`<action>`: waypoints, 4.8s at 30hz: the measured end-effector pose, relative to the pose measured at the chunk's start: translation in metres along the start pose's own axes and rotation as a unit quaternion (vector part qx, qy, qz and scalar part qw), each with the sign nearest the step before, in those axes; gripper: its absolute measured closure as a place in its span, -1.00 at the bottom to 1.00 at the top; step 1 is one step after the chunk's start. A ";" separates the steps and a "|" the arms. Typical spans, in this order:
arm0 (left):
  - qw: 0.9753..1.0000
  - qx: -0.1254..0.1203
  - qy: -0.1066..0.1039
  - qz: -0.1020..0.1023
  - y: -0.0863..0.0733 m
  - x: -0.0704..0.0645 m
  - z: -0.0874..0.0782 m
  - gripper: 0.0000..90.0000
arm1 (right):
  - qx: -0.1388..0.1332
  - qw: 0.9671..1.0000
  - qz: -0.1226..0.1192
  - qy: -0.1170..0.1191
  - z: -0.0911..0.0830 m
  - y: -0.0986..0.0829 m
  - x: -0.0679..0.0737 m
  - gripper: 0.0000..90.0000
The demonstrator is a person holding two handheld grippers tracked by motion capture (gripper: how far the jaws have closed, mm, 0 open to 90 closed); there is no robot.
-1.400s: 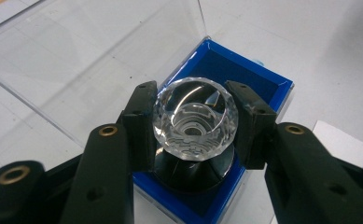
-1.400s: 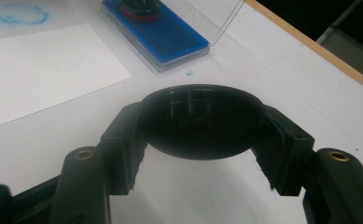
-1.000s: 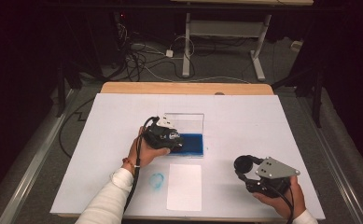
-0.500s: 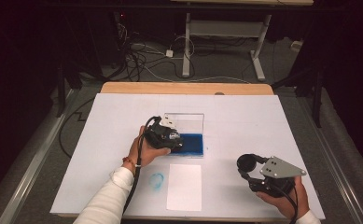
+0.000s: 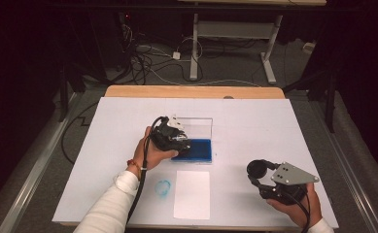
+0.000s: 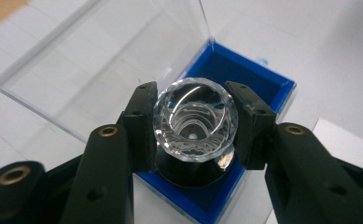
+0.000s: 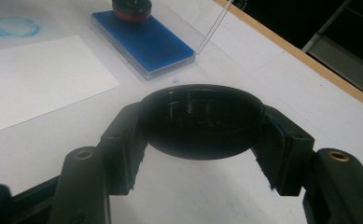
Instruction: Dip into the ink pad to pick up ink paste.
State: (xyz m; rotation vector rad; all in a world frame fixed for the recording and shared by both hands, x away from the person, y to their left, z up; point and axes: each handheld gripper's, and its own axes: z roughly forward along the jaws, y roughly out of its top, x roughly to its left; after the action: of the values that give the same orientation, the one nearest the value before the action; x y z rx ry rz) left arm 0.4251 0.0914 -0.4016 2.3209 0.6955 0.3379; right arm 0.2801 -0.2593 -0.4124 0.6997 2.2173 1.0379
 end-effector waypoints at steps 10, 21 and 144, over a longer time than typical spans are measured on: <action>1.000 -0.019 0.014 0.018 0.026 0.001 -0.031 0.23 | 0.000 1.000 0.001 0.000 0.000 0.000 0.000 -0.13; 0.999 -0.036 0.019 0.030 0.045 0.000 -0.055 0.22 | 0.001 1.000 0.001 0.001 0.001 0.000 0.000 -0.13; 1.000 0.023 -0.009 -0.003 -0.011 -0.002 0.023 0.22 | 0.030 0.999 -0.006 0.036 0.021 0.001 0.003 -0.13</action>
State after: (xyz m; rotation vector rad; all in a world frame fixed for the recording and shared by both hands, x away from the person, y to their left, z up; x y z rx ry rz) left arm 0.4288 0.0848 -0.4256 2.3612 0.7073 0.3006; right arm 0.2926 -0.2463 -0.4239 0.6839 2.3192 1.0095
